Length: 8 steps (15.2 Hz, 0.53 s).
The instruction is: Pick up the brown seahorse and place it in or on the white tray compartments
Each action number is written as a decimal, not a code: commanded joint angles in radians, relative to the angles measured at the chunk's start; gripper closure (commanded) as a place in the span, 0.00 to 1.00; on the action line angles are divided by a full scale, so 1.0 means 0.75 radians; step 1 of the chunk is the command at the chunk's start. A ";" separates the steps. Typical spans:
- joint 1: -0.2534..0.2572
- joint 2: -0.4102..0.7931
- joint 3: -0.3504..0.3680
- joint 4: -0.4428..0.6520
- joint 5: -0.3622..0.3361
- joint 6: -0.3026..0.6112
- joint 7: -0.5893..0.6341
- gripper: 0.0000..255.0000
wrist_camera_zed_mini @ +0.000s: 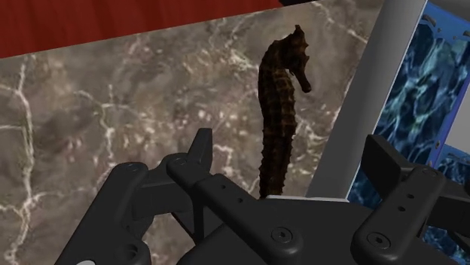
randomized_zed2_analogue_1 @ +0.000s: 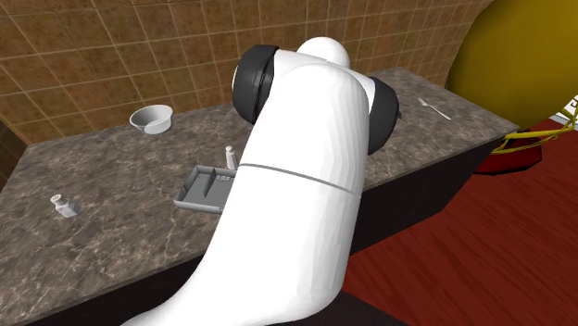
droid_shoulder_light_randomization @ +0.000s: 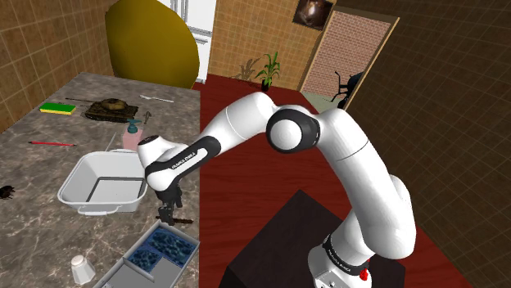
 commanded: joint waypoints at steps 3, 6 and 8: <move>-0.007 -0.028 0.000 -0.049 0.002 0.008 0.007 1.00; -0.014 -0.075 0.009 -0.074 0.009 -0.014 0.006 1.00; -0.019 -0.106 0.014 -0.090 0.014 -0.029 0.006 1.00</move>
